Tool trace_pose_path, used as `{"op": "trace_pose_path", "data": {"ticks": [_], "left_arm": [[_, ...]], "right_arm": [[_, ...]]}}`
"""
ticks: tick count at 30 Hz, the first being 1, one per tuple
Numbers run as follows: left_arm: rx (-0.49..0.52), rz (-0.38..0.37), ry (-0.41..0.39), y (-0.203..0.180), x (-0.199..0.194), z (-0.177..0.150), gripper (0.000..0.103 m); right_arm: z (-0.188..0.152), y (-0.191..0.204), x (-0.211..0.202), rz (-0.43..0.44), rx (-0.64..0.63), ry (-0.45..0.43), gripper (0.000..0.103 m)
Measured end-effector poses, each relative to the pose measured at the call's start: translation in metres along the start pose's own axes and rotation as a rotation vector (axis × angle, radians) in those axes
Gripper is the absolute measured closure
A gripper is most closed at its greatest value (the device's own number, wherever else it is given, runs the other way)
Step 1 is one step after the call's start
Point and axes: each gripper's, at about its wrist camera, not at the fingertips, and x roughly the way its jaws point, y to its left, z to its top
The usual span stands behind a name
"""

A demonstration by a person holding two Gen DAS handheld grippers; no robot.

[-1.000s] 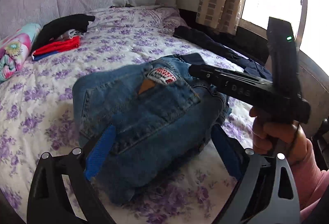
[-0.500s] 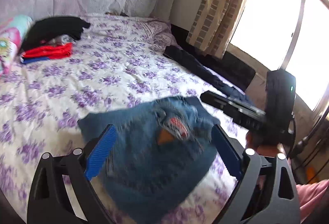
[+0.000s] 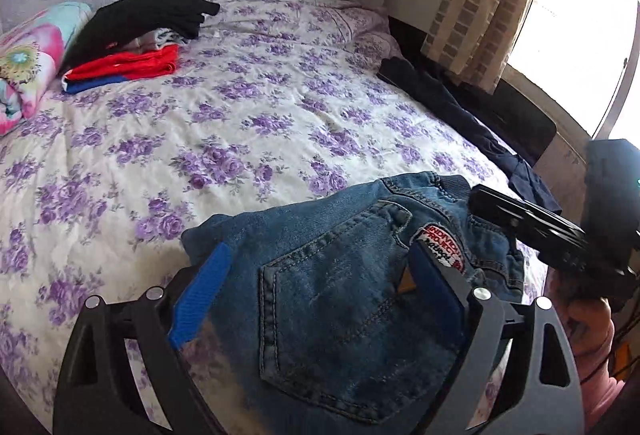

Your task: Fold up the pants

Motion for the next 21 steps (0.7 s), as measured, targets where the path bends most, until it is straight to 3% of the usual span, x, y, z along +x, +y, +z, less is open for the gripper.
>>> {"op": "trace_pose_path", "data": {"ticks": [4,7,9,12,21], "left_arm": [[-0.027,0.058,-0.010,-0.005,-0.021,-0.016,0.012],[-0.094,0.079,0.049,0.000,-0.008,-0.038,0.010],[-0.109,0.117,0.075,0.002,0.011,-0.053,0.004],[-0.212,0.081,0.075,0.015,0.015,-0.061,0.004],[-0.141,0.185,0.050,-0.005,0.001,-0.059,0.004]], "right_arm": [[-0.020,0.035,-0.035,0.027,-0.138,-0.039,0.061],[-0.055,0.031,-0.015,-0.039,-0.185,0.058,0.058],[-0.069,0.026,-0.013,-0.037,-0.180,0.023,0.059],[-0.067,0.033,-0.013,-0.068,-0.206,0.027,0.059],[-0.067,0.028,-0.017,-0.058,-0.201,0.029,0.058]]}}
